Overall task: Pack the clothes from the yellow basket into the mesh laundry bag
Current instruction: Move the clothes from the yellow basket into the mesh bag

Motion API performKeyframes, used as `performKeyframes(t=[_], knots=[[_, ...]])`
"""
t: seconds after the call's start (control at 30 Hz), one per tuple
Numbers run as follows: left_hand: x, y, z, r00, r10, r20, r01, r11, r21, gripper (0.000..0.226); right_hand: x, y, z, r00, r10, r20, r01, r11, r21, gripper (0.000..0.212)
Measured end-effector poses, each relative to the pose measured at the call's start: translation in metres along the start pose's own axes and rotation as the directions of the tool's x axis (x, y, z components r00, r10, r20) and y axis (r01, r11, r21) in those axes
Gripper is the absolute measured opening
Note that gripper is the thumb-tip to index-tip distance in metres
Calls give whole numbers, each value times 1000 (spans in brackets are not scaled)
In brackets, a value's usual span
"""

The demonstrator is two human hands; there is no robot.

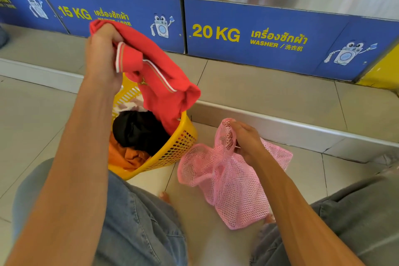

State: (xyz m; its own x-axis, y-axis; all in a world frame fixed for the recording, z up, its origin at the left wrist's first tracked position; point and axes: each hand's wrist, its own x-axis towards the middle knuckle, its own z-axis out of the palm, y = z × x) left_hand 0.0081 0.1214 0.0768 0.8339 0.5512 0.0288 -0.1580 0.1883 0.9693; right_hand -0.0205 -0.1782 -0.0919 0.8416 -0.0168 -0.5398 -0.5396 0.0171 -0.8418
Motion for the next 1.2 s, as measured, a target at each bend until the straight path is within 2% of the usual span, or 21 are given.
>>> performKeyframes(t=[0.07, 0.1, 0.17, 0.27, 0.37, 0.47, 0.6, 0.73, 0.77, 0.8, 0.83, 0.93, 1.0, 1.07, 1.13, 1.2], knots=[[-2, -10, 6, 999, -30, 41, 29, 999, 30, 9, 1, 2, -1, 1000, 0, 7, 0, 1000, -1, 16], [-5, -15, 11, 999, -38, 35, 35, 996, 84, 6, 2, 3, -1, 1000, 0, 9, 0, 1000, -6, 15], [-11, -26, 19, 998, -55, 38, 44, 968, 248, 14, 2, 4, -2, 1000, 3, 7, -3, 1000, -11, 14], [-18, -50, 23, 984, -109, 138, 21, 852, 523, 18, 4, 7, -4, 1000, 8, -1, -8, 1000, -5, 16], [-22, -82, 23, 936, -269, 226, 26, 696, 718, 8, 5, 8, -5, 1000, 23, -10, -22, 1000, 9, 23], [-30, -113, 29, 832, -506, 228, 57, 487, 872, 10, 5, 8, -8, 999, 20, -34, -19, 999, 25, 26], [-33, -135, 39, 629, -743, 229, 19, 309, 951, 15, 4, 6, -12, 999, 12, -46, -11, 1000, 9, 25], [-20, -159, 46, 424, -888, 180, -213, 96, 972, 61, 2, 9, -13, 1000, -15, -20, 14, 998, -55, 23], [-13, -174, 46, 407, -899, 162, -276, 49, 960, 71, 1, 10, -13, 1000, -23, -15, 22, 997, -79, 21], [-12, -181, 47, 431, -890, 149, -324, 2, 946, 79, 1, 10, -13, 999, -30, -15, 28, 994, -106, 21], [-18, -178, 47, 486, -861, 148, -357, -41, 933, 82, 2, 10, -13, 999, -38, -16, 36, 991, -129, 22], [-25, -173, 41, 700, -684, 204, -291, -12, 957, 56, 2, 9, -14, 999, -39, -5, 38, 986, -162, 28], [-24, -175, 30, 796, -577, 186, -220, 10, 975, 46, 0, 3, -18, 1000, -28, -1, 28, 987, -161, 23], [-23, -180, 17, 838, -520, 166, -197, -4, 980, 56, 0, -8, -27, 999, -30, -23, 27, 992, -126, 13], [-21, -188, 5, 874, -460, 156, -188, -26, 982, 74, 0, -21, -38, 997, -33, -64, 28, 996, -81, 12], [-18, -194, -2, 900, -416, 129, -164, -50, 985, 80, -3, -31, -48, 995, -21, -93, 16, 998, -53, 10]])
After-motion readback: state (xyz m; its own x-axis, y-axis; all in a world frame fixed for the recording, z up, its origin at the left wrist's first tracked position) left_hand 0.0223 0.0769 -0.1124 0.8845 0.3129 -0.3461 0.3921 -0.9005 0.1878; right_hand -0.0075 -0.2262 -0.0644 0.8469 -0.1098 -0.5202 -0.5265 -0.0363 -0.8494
